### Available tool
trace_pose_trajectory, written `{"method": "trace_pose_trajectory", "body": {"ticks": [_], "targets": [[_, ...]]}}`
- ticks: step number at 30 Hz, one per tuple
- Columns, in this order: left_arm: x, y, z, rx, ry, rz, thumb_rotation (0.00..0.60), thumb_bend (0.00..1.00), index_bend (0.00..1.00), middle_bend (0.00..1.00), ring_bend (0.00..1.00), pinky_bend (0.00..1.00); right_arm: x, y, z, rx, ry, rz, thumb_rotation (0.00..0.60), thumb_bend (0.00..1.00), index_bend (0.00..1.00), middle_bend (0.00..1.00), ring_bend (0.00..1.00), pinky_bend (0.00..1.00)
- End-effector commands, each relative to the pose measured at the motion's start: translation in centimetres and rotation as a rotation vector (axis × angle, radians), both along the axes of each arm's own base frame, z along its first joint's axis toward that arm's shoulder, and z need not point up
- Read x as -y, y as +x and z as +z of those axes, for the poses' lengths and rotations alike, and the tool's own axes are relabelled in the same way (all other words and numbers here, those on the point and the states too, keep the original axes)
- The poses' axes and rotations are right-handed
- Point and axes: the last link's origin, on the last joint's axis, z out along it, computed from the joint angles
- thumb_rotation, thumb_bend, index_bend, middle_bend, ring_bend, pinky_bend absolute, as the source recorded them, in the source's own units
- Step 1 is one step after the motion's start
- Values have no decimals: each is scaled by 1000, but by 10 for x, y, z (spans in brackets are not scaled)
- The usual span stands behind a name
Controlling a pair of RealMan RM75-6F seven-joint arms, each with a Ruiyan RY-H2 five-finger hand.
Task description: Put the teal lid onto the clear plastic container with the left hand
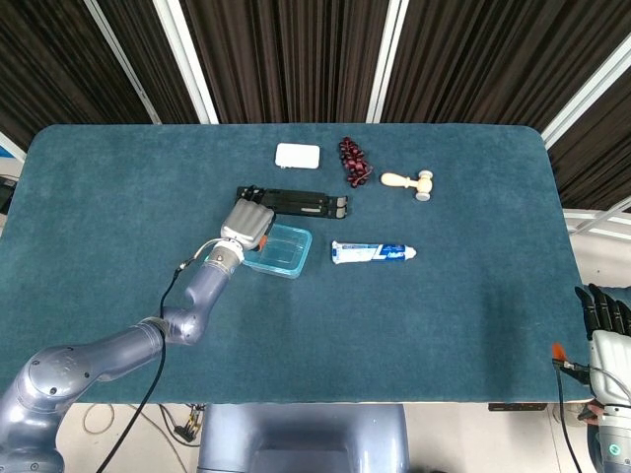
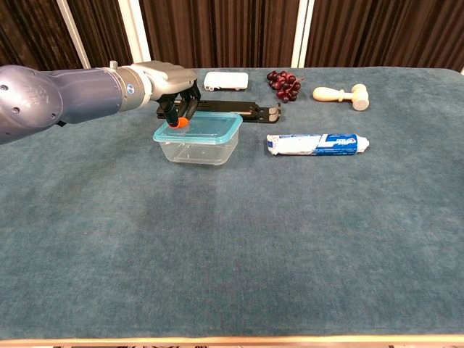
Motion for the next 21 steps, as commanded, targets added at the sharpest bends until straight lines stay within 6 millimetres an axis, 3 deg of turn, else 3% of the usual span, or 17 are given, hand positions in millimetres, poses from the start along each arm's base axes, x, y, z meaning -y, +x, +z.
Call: {"method": "trace_pose_trajectory", "body": {"ticks": [1, 15, 21], "targets": [[0, -3, -2, 1, -7, 13, 600, 503, 722, 551, 36, 0, 0, 0, 0, 1, 0, -2, 600, 362, 69, 0, 7, 0], [1, -13, -10, -1, -29, 41, 600, 505, 722, 551, 36, 0, 0, 0, 0, 0, 0, 1, 600, 362, 69, 0, 7, 0], [0, 1, -5, 17, -5, -6, 600, 505, 722, 551, 36, 0, 0, 0, 0, 1, 1, 0, 600, 362, 69, 0, 7, 0]]}}
